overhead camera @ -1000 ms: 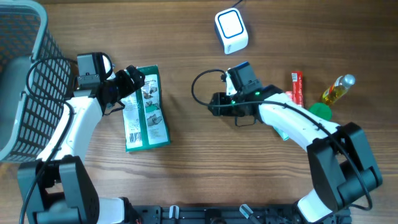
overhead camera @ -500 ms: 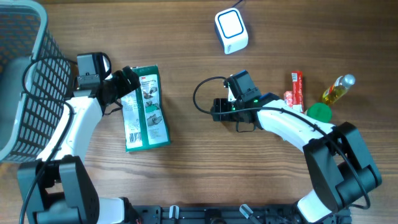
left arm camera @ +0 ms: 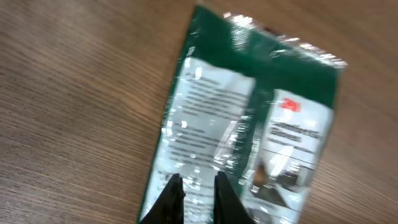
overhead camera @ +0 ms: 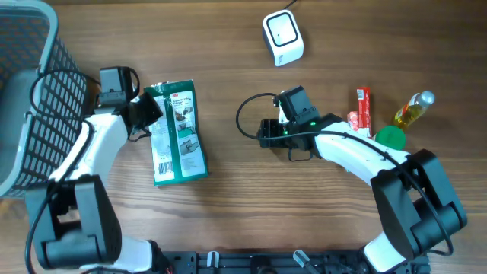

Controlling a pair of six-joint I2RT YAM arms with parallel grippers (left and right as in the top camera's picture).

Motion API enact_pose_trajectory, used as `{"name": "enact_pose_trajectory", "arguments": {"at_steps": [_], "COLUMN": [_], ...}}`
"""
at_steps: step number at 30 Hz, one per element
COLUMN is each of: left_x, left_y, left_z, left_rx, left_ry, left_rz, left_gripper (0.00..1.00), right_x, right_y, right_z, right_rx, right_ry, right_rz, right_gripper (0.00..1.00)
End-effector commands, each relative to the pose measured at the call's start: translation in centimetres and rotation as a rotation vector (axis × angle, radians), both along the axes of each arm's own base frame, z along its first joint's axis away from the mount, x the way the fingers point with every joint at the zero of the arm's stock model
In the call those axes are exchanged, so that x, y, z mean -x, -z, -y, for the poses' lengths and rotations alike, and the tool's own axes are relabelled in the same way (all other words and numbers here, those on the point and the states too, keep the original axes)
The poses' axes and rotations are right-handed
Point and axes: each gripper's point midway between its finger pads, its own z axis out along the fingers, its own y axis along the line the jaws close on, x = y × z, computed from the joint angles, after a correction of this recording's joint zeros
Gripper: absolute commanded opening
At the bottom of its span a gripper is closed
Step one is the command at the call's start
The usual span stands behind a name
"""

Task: Scan the item barcode
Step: 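Grasp the glove pack with the right gripper beside the left gripper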

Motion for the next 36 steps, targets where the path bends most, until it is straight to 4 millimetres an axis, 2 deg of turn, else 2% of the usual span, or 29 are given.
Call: {"name": "enact_pose_trajectory", "arguments": {"at_steps": [1,4,6,9,14,16,18,20,22,30,36], "left_x": [0.9,1.5,2.0,2.2,2.7,2.9,3.2,3.3,3.4,3.5,3.4], "left_y": [2.9,5.0,6.4,7.2,7.1,7.0,6.9,7.0,7.0,7.0,7.0], "left_z": [-0.7,-0.6,0.6,3.8,8.9,12.7,14.9,15.5,16.0,16.0,16.1], "left_rx": [-0.030,-0.023,0.020,0.113,0.116,0.106,0.090,0.047,0.032,0.031,0.031], "left_ry": [-0.017,-0.015,0.011,0.087,0.228,0.334,0.378,0.381,0.399,0.404,0.404], "left_rz": [-0.085,-0.144,-0.184,-0.203,-0.208,-0.190,-0.176,-0.172,-0.167,-0.167,-0.163], "left_gripper": [0.10,0.11,0.10,0.09,0.08,0.09,0.10,0.09,0.09,0.08,0.06], "right_x": [0.0,0.0,0.0,0.0,0.0,0.0,0.0,0.2,0.9,1.8,2.2], "right_y": [0.6,0.6,0.6,0.5,0.5,0.6,0.6,0.5,0.2,1.4,1.2], "right_z": [0.2,0.2,0.2,0.2,0.2,0.2,0.2,0.0,-1.2,-1.3,-3.2], "right_rx": [0.020,0.020,0.020,0.018,0.018,0.018,0.019,0.005,-0.062,-0.143,-0.244], "right_ry": [0.008,0.008,0.008,0.009,0.009,0.009,0.009,0.001,-0.029,0.101,0.069], "right_rz": [-0.004,-0.004,-0.004,-0.002,-0.002,-0.003,-0.005,-0.014,-0.048,-0.109,-0.071], "right_gripper": [0.73,0.73,0.73,0.74,0.75,0.75,0.75,0.75,0.76,0.75,0.75]}}
